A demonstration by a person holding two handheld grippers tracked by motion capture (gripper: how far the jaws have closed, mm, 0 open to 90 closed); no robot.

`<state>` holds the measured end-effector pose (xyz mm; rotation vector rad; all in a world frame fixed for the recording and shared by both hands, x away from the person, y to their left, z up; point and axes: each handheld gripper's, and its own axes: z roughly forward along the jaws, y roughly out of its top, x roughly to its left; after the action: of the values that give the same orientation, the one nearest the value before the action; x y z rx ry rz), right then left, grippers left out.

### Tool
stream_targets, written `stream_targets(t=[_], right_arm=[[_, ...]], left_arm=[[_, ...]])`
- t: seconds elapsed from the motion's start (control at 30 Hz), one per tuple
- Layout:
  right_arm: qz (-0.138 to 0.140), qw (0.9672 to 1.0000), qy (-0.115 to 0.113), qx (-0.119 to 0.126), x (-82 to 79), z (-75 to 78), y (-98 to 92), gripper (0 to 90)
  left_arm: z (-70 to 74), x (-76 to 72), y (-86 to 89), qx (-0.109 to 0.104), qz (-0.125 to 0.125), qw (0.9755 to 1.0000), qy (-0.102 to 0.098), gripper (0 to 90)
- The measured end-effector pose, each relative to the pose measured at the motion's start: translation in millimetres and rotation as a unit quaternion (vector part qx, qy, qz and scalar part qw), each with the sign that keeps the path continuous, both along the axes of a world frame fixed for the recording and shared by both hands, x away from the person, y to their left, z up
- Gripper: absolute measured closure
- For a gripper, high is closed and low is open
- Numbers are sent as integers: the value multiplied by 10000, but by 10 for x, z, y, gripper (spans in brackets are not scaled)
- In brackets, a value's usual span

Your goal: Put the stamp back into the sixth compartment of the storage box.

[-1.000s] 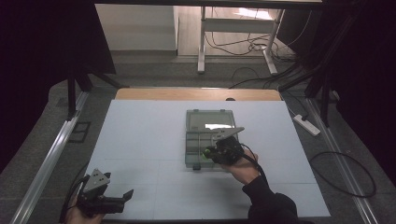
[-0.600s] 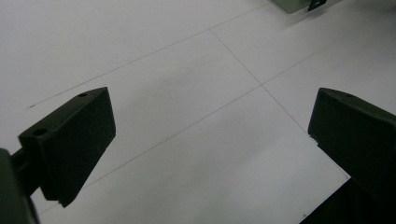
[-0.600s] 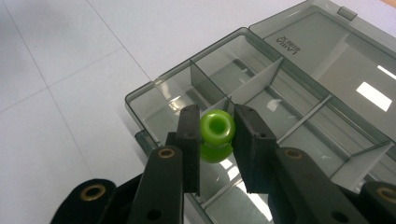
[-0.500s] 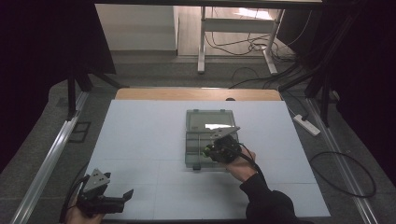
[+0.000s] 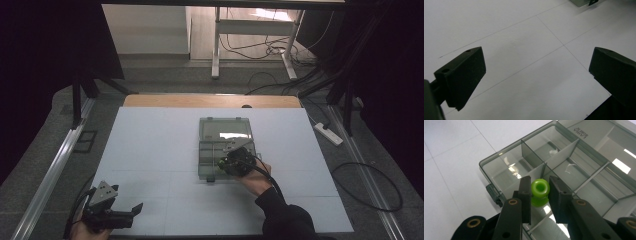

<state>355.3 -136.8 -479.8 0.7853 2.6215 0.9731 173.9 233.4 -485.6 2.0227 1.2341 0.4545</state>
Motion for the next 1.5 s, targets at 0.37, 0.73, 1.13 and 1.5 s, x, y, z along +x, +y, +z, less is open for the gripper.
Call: stream_targets(t=[0.37,0.73,1.13,1.5], right_arm=[[-3,9998,16,-202,14,-101,39,719],[-61,9999,61,-130,20,-104,36,685],[-68,9999,96,50,-7,-32,-14,589],[-93,9998,83,151,-54,30,-81,459]], left_arm=[[-1,1,-2,14,-7,10000,-1,14],[-1,1,-6,28,-5,10000,-1,15],[-1,4,-5,22,6,10000,7,18],[-1,4,-2,17,14,10000,10,19]])
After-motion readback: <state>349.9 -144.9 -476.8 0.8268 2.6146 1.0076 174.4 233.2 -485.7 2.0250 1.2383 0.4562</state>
